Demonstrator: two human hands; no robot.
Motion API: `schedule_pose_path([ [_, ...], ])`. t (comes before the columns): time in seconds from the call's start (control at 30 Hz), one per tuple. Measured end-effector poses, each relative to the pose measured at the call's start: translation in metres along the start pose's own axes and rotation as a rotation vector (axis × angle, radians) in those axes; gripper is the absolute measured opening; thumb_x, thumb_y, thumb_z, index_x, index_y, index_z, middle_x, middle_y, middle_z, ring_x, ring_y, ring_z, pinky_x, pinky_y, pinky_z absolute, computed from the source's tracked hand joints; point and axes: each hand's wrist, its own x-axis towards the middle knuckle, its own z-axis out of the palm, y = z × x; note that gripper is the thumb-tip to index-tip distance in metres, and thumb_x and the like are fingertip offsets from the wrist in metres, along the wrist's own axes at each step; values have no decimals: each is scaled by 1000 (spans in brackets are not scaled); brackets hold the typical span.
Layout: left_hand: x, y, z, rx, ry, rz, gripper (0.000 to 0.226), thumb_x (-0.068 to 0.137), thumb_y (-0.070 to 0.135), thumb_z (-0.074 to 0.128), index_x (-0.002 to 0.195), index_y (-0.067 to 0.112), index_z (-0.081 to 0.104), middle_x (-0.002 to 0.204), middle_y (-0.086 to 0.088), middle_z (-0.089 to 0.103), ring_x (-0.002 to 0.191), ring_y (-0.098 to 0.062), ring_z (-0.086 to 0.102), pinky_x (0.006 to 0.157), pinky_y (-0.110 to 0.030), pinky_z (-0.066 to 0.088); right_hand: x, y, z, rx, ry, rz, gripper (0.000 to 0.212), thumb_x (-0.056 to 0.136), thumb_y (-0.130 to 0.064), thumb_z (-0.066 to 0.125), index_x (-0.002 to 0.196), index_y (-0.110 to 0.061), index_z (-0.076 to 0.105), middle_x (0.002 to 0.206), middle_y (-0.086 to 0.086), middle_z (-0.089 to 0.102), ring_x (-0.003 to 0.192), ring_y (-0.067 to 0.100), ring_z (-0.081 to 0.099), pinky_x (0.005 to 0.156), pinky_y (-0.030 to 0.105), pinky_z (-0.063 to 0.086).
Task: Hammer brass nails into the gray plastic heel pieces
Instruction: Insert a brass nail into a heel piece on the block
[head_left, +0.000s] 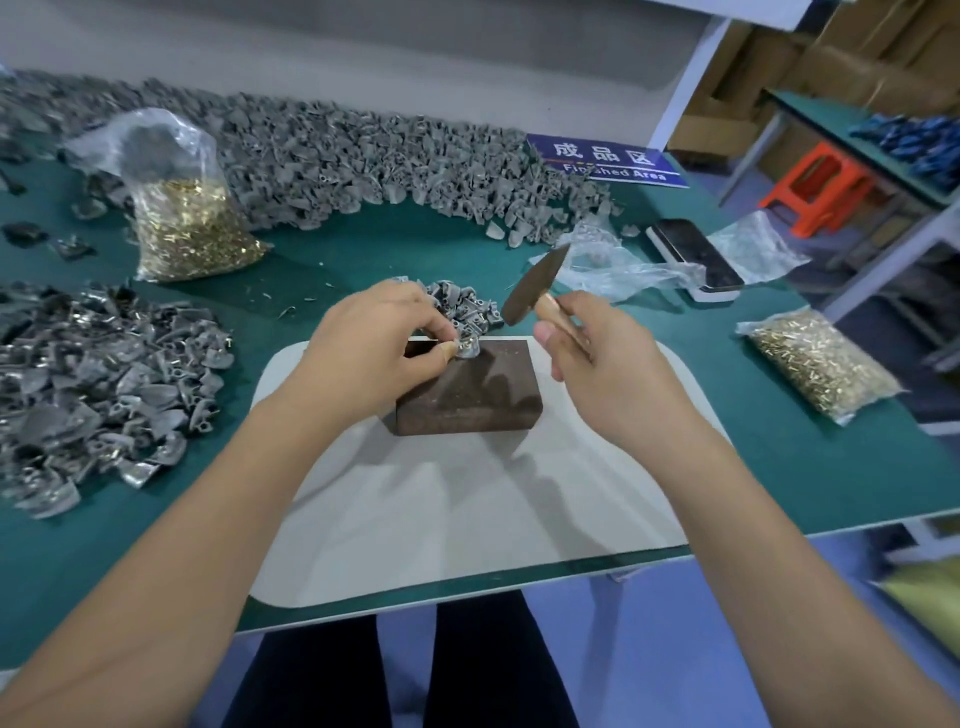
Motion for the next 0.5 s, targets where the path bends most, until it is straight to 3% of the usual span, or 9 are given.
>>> schedule_pose_path([
  [0.13,-1,-1,-1,-10,-7,-28,3,89,32,74,91,30,76,91,8,63,96,-15,57,80,-35,46,-6,-13,2,-181,-39,11,18,105,-50,43,108,-35,51,91,-11,63,88,29,56,73,38,43],
  [0.2,-1,-1,0,-19,-14,-32,4,89,32,74,92,29,77,91,7,62,96,-15,56,81,-31,42,-9,-17,4,-157,15,-4,23,106,-51,41,96,-31,49,83,-8,61,83,30,56,70,40,45],
  [0.3,0,-1,0,-12,-29,-43,8,90,32,74,96,28,77,93,6,62,98,-17,56,79,-35,45,-11,-24,7,-84,102,-25,33,105,-53,38,81,-31,42,69,-6,54,74,26,53,61,40,41],
  [0.5,0,-1,1,-17,-38,-55,9,88,30,74,97,28,77,94,6,62,99,-17,57,77,-35,45,-15,-34,22,-24,66,15,33,107,-50,36,86,-26,42,72,-2,58,77,32,56,65,44,46],
])
